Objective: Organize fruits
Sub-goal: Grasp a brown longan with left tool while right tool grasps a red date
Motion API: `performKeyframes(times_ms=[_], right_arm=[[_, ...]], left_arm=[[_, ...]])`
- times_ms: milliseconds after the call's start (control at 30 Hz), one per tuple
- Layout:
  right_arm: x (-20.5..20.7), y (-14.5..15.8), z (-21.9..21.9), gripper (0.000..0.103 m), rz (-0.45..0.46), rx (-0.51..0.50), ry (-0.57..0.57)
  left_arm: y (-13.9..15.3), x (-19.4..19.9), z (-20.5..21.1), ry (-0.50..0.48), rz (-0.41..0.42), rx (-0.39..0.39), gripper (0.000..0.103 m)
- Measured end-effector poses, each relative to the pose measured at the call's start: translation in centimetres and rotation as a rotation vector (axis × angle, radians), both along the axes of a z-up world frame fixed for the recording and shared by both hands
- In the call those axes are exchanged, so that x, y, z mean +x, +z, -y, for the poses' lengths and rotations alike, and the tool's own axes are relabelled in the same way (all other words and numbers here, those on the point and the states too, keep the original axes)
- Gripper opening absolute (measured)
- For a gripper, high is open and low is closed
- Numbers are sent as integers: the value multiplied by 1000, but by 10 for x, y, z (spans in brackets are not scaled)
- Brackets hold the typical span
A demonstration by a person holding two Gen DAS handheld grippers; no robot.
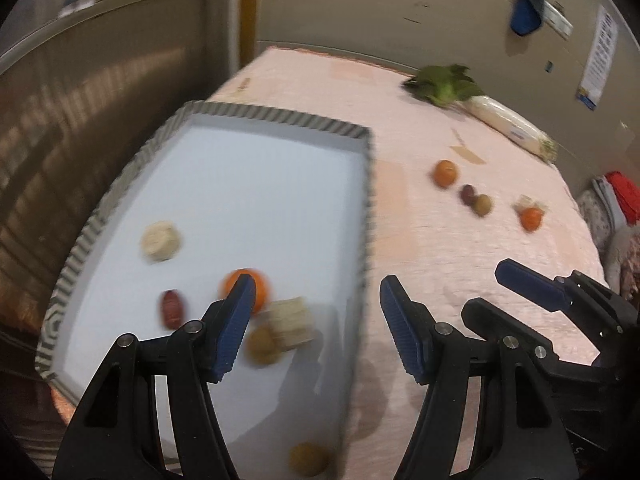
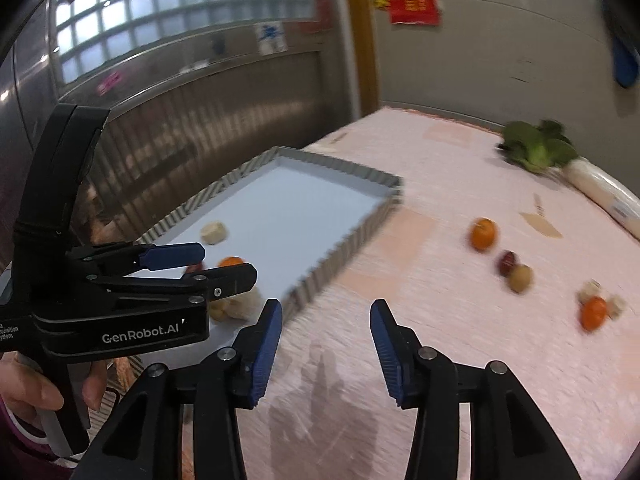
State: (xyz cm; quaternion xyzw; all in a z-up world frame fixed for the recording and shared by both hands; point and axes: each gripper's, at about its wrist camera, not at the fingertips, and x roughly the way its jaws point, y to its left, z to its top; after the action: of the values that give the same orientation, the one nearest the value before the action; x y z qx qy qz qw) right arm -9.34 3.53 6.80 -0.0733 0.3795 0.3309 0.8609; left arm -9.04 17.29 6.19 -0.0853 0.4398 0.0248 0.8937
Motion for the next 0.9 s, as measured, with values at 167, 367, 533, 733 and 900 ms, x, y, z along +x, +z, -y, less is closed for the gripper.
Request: performKeyframes(times_ms=[167,367,533,733,900], right_arm=[[7,1,43,45,-6,5,-83],[17,-3,85,45,-10,9,-171],[26,-9,118,45,-28,28,-224],[34,-14,143,45,-37,38,-245],[42,-17,161,45,-47,60,-263]], left_arm=[[5,12,35,-68,7,13,65],[6,34,68,-119,-9,26,65],[3,61,88,-157,-45,-13,65],[-8,100,125,-191,-112,-39,65],[-21,137,148,-180,-168,-82,65]])
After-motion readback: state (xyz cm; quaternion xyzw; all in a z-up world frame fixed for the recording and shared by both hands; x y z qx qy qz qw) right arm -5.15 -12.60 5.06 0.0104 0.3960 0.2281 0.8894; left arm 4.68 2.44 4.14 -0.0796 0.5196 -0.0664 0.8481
